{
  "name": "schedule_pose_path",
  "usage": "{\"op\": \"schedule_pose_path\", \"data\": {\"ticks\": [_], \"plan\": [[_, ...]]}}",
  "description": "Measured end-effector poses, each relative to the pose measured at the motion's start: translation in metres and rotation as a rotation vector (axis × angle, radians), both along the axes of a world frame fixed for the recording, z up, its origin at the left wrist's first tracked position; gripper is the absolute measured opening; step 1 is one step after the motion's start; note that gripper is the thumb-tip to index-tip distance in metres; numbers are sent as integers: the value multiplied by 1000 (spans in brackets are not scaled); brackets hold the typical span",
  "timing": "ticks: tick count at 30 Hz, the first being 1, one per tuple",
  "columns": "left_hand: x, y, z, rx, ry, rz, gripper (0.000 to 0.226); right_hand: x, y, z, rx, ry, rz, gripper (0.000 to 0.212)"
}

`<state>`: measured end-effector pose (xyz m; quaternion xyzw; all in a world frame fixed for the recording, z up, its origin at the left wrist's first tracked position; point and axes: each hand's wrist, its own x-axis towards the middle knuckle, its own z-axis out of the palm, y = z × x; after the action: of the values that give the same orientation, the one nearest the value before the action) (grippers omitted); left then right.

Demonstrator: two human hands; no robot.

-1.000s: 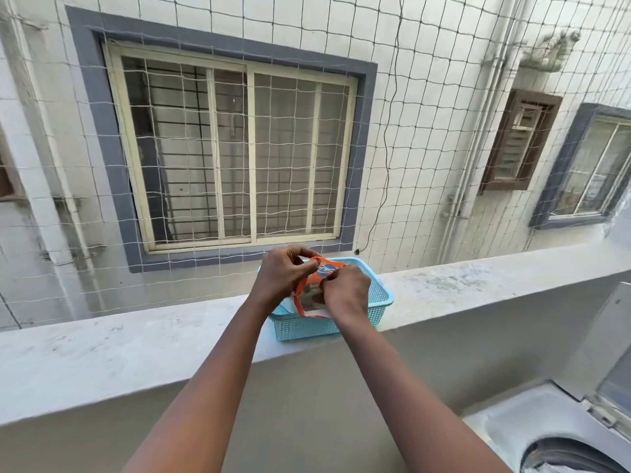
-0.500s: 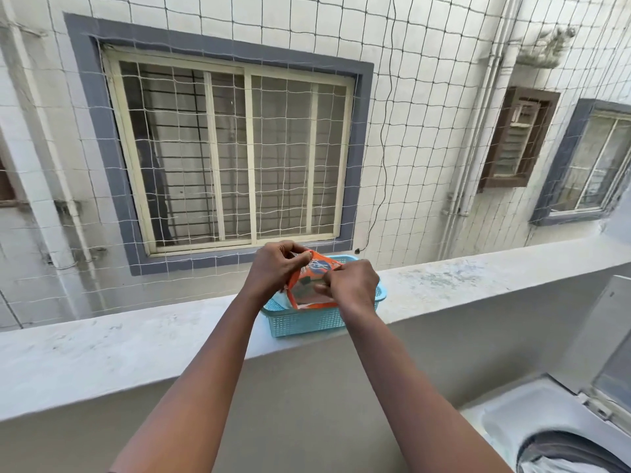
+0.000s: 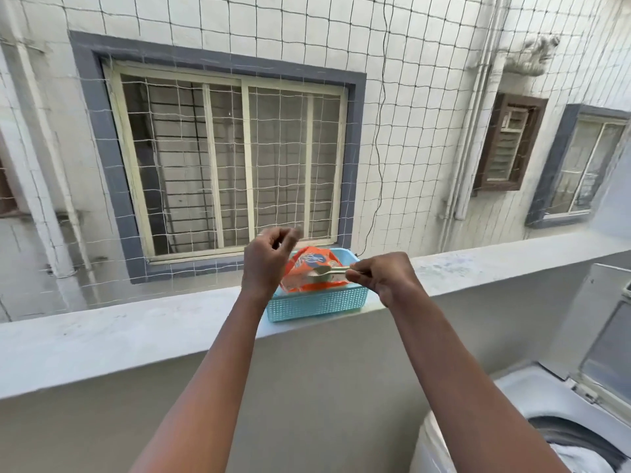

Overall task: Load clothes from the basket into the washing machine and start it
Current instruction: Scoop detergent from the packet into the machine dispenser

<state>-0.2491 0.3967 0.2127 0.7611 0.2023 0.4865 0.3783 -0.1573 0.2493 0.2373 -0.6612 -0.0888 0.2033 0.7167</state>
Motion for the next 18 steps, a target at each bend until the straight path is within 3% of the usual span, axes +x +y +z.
{"op": "schedule_pose_path", "data": {"ticks": [2,4,6,12,18], "plan": [[-1,-15,0,-213,-207,57,32,-2,-7,3,29,16,36,16],[0,-28,1,-562,-407,59,37,-2,-13,6,51,34,74,10],[4,-31,-2,-756,-511,9,39,0,-17,8,70,59,100,7],[7,-44,3,-848,-639,-88,37,6,-27,12,121,120,168,16],[20,-70,10,-1105,-622,-266,44,18,-53,23,119,119,168,17]]}}
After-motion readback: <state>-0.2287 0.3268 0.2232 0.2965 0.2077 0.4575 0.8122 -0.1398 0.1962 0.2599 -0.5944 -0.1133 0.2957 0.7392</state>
